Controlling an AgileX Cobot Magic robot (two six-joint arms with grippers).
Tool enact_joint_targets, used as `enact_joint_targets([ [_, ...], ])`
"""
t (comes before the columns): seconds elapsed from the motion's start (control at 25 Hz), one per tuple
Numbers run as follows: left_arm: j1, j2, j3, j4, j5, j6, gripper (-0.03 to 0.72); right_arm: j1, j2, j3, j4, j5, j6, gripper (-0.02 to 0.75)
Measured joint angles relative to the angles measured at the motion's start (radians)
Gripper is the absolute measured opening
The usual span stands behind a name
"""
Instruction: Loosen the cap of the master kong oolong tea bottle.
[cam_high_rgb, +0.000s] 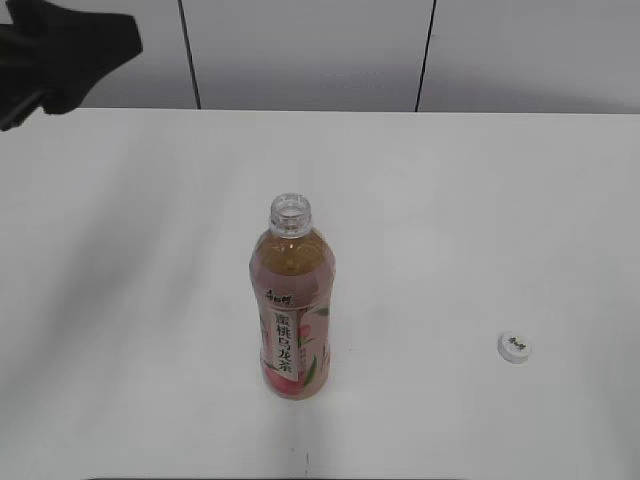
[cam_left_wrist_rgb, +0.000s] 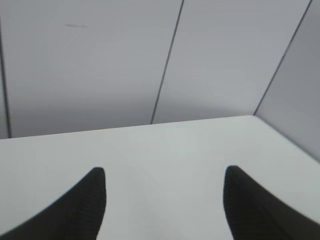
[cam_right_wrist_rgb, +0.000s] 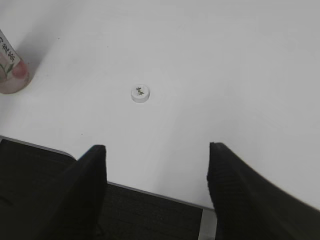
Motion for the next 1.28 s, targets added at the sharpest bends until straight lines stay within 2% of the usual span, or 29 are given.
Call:
enact_joint_targets([
  [0.16,-0.048,-0.064,0.001,-0.305,0.192,0.387,0.451,0.0,0.0,0.0,0.0,0.0,0.0,0.484],
  [0.28,-0.105,-0.126,0.001,-0.538,0.31,0.613,0.45,0.0,0.0,0.0,0.0,0.0,0.0,0.484],
  [0.4,-0.177,-0.198,0.001,-0.722,0.46,0.827,0.45,0.0,0.0,0.0,0.0,0.0,0.0,0.484],
  [0.48,-0.22,-0.258,0.001,-0.789,0.586,0.91,0.45,0.0,0.0,0.0,0.0,0.0,0.0,0.484],
  [0.72,-0.244,-0.538,0.001,-0.826,0.974,0.956,0.45,0.0,0.0,0.0,0.0,0.0,0.0,0.484],
  [0.96,-0.244,-0.855,-0.038,-0.828,1.199,0.958,0.449,0.0,0.0,0.0,0.0,0.0,0.0,0.484],
  [1.28,-0.244,-0.972,-0.066,-0.684,1.504,0.956,0.449,0.0,0.0,0.0,0.0,0.0,0.0,0.484],
])
